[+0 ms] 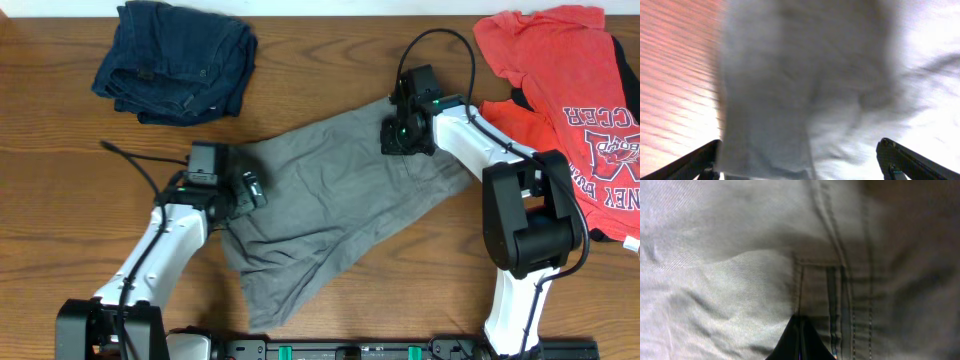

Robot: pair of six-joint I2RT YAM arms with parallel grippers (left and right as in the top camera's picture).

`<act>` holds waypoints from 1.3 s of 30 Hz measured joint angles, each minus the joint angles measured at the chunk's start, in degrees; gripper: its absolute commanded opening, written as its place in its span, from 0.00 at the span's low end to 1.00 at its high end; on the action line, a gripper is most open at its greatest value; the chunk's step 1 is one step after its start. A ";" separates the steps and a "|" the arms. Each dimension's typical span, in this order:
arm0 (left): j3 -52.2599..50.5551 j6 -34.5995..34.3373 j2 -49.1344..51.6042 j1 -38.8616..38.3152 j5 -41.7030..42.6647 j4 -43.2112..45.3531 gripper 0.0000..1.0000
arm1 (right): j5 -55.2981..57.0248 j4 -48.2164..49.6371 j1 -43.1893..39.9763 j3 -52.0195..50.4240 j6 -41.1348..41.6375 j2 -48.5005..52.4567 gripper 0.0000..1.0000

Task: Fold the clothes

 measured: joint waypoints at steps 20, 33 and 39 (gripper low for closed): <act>2.69 7.08 0.00 7.28 1.11 3.87 0.98 | 3.91 -13.53 -10.21 3.50 19.45 1.22 0.01; 2.69 7.89 3.85 7.28 1.77 0.68 0.98 | 9.42 -16.39 -4.39 3.54 21.94 0.68 0.01; 2.69 7.93 3.96 7.28 1.79 1.68 0.98 | 4.33 -16.70 -3.52 3.34 16.90 -0.13 0.02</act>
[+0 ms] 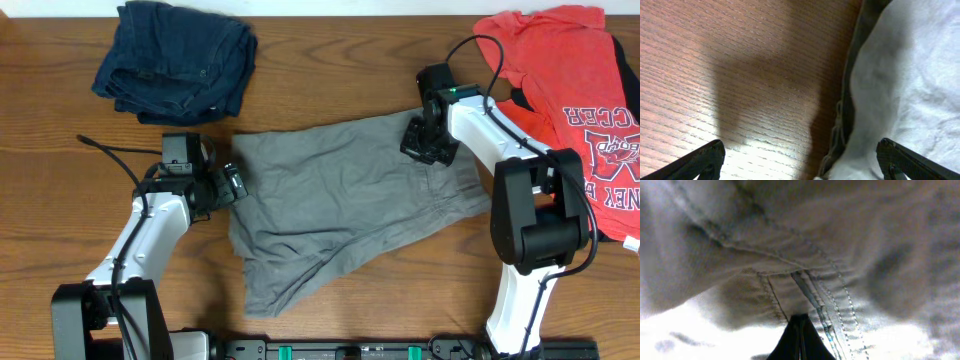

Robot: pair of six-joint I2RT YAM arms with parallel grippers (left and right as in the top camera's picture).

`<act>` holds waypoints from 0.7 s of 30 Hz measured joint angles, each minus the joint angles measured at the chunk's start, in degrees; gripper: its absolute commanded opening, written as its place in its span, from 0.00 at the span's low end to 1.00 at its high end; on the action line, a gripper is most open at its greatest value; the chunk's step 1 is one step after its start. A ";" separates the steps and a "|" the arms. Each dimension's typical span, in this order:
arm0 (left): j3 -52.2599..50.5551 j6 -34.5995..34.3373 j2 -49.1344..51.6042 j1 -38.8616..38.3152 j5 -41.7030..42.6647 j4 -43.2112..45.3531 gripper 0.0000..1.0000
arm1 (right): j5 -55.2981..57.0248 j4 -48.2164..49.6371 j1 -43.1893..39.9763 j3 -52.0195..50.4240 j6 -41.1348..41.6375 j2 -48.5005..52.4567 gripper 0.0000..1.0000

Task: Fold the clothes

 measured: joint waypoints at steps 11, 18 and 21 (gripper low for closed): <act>0.00 0.59 0.00 0.00 0.07 0.39 0.98 | -4.17 -2.62 1.16 -1.20 -9.68 -21.55 0.65; 0.00 0.61 -0.42 0.00 0.68 -0.79 0.98 | -1.36 -10.56 0.90 -0.94 -13.14 -28.92 0.85; 0.00 0.70 -2.47 0.00 1.07 -1.92 0.98 | -0.42 -12.94 -0.44 -1.01 -13.97 -28.81 0.88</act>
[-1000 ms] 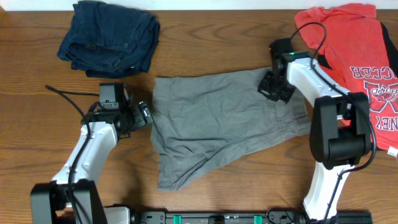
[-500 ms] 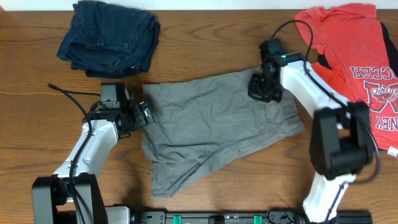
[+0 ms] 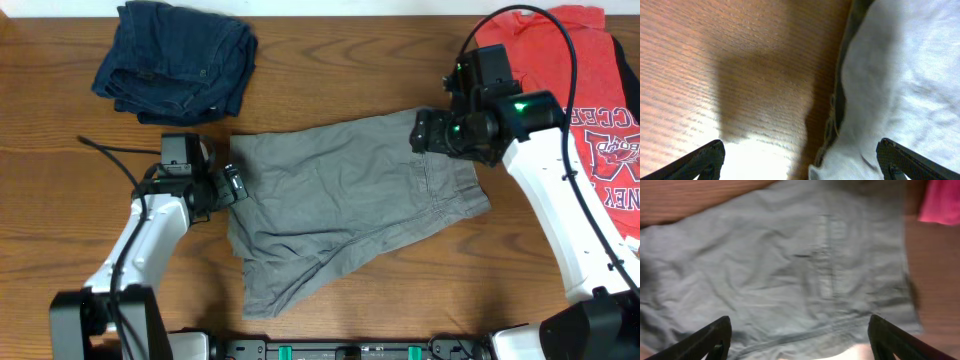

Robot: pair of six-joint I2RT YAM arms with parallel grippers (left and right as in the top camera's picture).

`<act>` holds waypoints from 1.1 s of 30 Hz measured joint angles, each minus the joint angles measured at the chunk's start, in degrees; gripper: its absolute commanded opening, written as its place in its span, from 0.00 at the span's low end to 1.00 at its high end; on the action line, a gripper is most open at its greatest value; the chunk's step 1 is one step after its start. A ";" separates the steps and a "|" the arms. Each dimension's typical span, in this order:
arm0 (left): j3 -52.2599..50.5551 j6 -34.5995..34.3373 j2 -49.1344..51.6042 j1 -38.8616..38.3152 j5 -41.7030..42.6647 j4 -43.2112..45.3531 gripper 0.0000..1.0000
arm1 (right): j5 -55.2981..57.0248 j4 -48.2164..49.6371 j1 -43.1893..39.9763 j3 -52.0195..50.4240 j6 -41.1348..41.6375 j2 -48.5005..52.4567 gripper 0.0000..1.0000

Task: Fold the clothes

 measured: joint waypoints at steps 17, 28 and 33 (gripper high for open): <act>0.02 2.91 -5.31 0.00 4.98 -5.35 0.98 | 1.62 5.97 -10.01 -9.55 -3.26 0.00 0.99; 0.00 4.39 0.81 0.00 8.57 -7.45 0.98 | 1.55 13.14 -10.82 -18.53 -3.43 0.00 0.99; 0.00 5.86 1.09 -0.59 9.44 -11.98 0.98 | 1.64 17.31 -12.15 -21.70 -3.45 0.00 0.99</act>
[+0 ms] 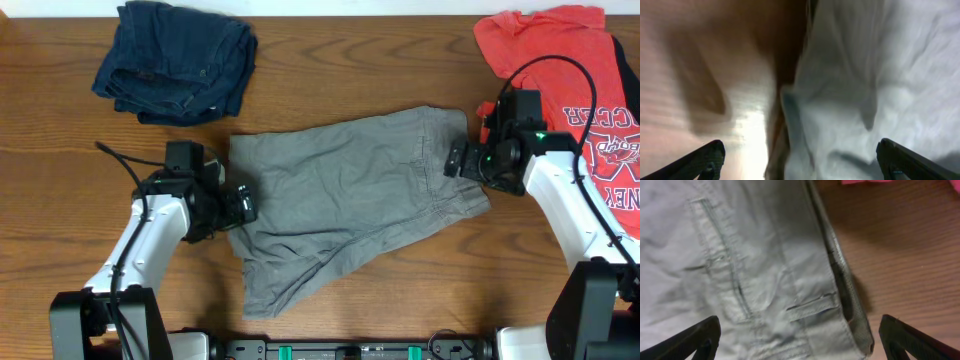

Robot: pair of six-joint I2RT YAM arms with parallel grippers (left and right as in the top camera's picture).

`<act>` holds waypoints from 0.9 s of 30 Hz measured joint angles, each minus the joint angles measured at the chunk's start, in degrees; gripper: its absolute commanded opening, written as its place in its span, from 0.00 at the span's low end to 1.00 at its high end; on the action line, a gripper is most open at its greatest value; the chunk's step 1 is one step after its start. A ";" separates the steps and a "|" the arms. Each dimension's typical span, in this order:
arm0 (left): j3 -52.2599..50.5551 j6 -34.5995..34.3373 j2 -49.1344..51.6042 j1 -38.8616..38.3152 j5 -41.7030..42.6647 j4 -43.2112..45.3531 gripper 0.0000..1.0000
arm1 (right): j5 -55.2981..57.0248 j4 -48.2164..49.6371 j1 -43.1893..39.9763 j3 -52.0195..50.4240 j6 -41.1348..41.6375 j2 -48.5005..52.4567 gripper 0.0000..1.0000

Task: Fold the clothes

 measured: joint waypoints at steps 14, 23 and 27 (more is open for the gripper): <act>-2.71 1.09 0.00 -3.50 0.20 -2.45 0.98 | -3.37 9.99 -0.76 -6.21 -1.16 0.68 0.98; -5.16 0.85 0.07 -3.61 0.20 0.02 0.98 | -3.91 10.19 -0.76 -6.21 -1.22 0.68 0.96; -4.98 0.85 0.04 -3.58 -0.09 1.62 0.98 | -4.02 10.27 -0.76 -6.21 -1.22 0.70 0.96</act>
